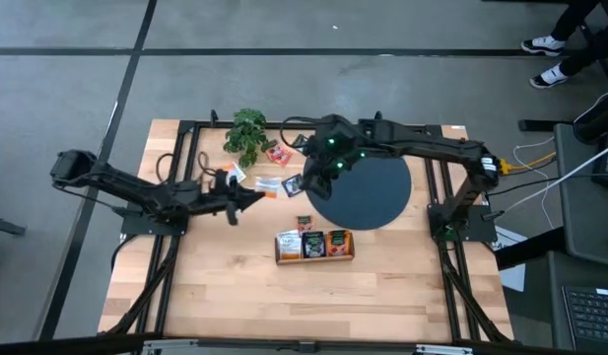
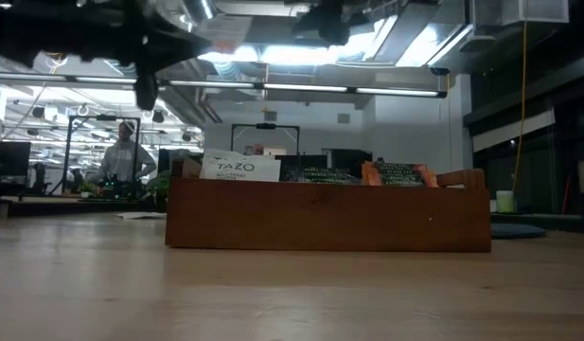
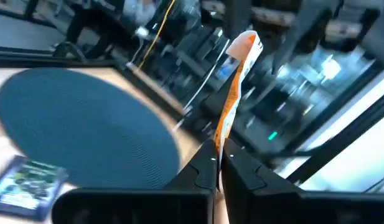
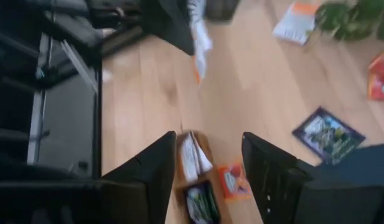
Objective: Pick & Place Tea
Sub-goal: Put the bottom white tea bag into the left section of the wooden organizer
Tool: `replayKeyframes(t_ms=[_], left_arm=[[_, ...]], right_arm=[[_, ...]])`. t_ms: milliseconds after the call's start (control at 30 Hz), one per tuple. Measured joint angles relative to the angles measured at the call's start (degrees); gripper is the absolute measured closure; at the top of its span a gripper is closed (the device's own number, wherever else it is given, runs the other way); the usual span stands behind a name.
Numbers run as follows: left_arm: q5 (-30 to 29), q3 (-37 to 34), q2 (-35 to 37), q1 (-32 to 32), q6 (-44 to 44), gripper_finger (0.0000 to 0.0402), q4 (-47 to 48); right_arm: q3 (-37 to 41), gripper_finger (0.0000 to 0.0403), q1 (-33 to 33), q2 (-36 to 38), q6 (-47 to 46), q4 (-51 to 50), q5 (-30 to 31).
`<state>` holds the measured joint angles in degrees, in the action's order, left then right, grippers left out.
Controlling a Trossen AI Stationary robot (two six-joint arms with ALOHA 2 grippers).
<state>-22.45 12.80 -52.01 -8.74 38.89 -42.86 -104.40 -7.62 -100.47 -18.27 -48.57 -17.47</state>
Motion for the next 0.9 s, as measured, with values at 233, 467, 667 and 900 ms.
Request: replayKeyframes(t_ms=[233, 467, 667, 900], left_arm=[[1.5, -2.5, 0.3, -1.9, -1.8, 0.0398, -8.8], [4.3, 0.8, -0.6, -2.2, -5.6, 0.0398, -9.0], [4.3, 1.0, -0.7, -2.2, -5.6, 0.0398, -8.8], [4.1, 1.0, -0.7, -2.2, -5.4, 0.0398, -9.7]], right_arm=[[-0.1, 0.0218, 4.7, -0.1, -5.6, 12.5, 8.4], [0.1, 0.0218, 7.2, -2.1, -6.9, 17.7, 15.8], [0.1, 0.0224, 7.3, -2.1, -6.9, 18.6, 17.0], [0.1, 0.0279, 7.5, -2.1, -7.0, 21.0, 17.0]])
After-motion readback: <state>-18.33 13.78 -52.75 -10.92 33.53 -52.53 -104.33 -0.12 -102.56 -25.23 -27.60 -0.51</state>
